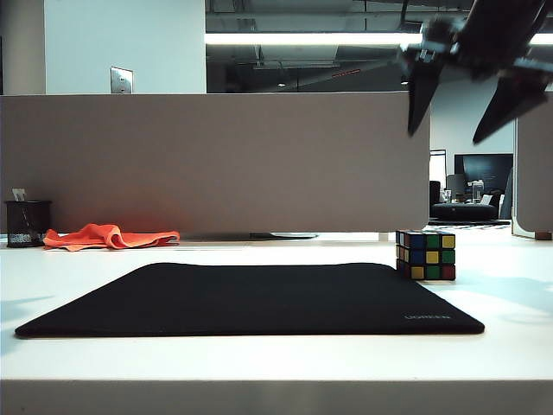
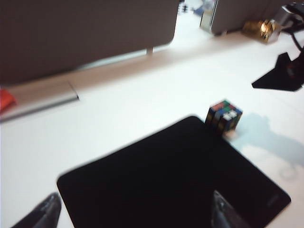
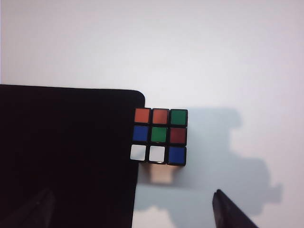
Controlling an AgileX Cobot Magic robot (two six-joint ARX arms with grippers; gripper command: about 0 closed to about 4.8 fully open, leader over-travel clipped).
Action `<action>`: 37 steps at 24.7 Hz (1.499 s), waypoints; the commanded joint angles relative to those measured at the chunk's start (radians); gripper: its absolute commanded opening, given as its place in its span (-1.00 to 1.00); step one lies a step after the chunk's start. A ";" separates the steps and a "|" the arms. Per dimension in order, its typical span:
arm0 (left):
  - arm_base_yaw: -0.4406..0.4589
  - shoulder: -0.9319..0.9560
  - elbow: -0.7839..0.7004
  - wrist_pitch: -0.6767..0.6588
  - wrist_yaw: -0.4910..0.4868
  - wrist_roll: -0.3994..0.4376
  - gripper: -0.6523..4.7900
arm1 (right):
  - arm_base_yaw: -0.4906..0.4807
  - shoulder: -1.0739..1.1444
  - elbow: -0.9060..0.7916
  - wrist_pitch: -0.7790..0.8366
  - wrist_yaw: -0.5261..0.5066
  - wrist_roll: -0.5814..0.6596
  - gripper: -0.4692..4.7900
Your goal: Pick up the cube on the right side of the mouse pad, then place it in the center of the mouse pad.
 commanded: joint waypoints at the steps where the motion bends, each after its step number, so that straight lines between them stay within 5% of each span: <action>1: 0.001 0.023 0.000 -0.014 0.004 -0.001 0.74 | 0.004 0.063 0.029 0.018 0.018 0.008 1.00; 8: 0.001 0.050 0.000 -0.028 0.004 0.001 0.74 | 0.004 0.241 0.081 0.053 0.079 0.008 1.00; 24: 0.001 0.050 -0.001 -0.069 0.002 0.002 0.74 | 0.004 0.369 0.119 0.045 0.022 0.013 0.99; 29: 0.001 0.049 -0.001 -0.066 -0.003 0.005 0.72 | 0.004 0.369 0.119 0.044 0.024 0.015 0.40; 37: 0.001 0.049 -0.001 -0.066 -0.003 0.005 0.72 | 0.004 0.361 0.136 0.043 0.053 0.015 0.35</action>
